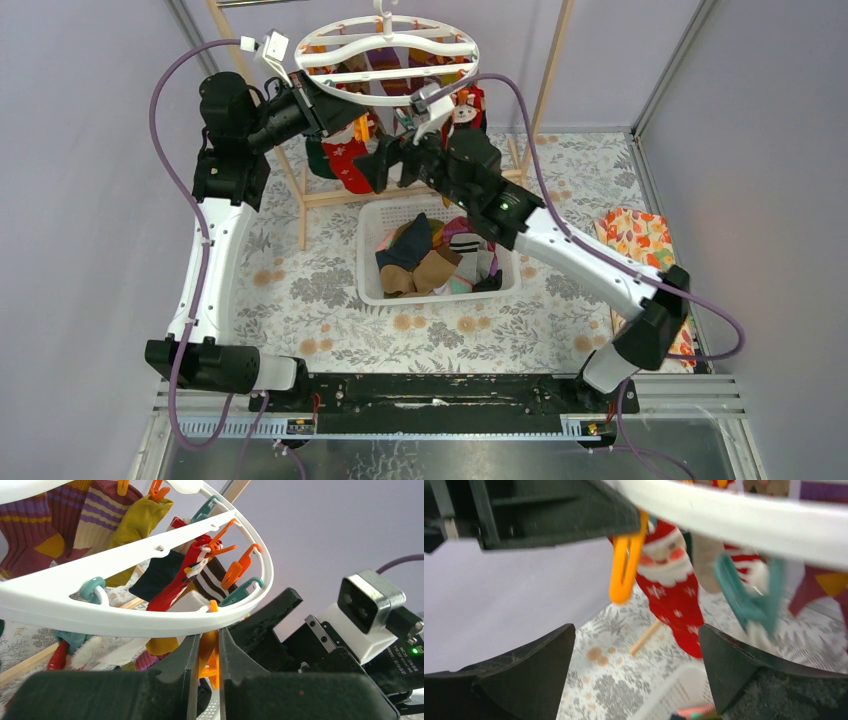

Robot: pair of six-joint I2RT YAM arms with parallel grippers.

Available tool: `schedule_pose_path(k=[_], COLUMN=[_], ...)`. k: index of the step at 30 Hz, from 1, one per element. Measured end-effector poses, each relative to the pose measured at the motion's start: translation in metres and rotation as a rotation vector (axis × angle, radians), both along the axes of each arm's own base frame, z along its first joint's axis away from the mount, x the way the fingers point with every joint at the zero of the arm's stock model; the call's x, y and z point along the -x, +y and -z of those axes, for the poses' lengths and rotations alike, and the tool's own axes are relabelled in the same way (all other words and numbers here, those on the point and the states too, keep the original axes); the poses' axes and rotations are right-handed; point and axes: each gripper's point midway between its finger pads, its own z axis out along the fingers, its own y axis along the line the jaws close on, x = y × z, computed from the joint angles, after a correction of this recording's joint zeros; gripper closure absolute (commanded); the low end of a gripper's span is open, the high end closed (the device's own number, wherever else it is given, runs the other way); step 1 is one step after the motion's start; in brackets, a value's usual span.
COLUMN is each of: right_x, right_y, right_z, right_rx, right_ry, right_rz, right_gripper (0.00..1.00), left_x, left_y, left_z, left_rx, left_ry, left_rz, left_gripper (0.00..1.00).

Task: Clip the socks to the hanger
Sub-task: Open the clamp at the hanger, then adjust the sock in the bin.

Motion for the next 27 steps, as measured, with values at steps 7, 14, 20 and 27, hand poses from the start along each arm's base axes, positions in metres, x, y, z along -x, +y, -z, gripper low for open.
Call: schedule_pose_path(k=[7,14,20,27], right_x=[0.034,0.050,0.050,0.055], right_y=[-0.066,-0.112,-0.138,-0.140], right_z=[0.028,0.084,0.190,0.277], right_rx=[0.049,0.174,0.325,0.459], right_ry=[0.049,0.212,0.477,0.644], right_rz=[0.082,0.152,0.202,0.213], right_gripper=[0.00,0.13,0.19,0.27], left_x=[0.000,0.000,-0.002,-0.003], left_y=[0.000,0.000,0.000,0.000], left_z=[0.000,0.001,0.004,0.004], left_rx=[0.000,-0.001,-0.001,-0.002], left_ry=[0.001,0.007,0.015,0.015], left_rz=[0.000,0.001,0.001,0.001], left_gripper=[0.91,0.92,0.92,0.92])
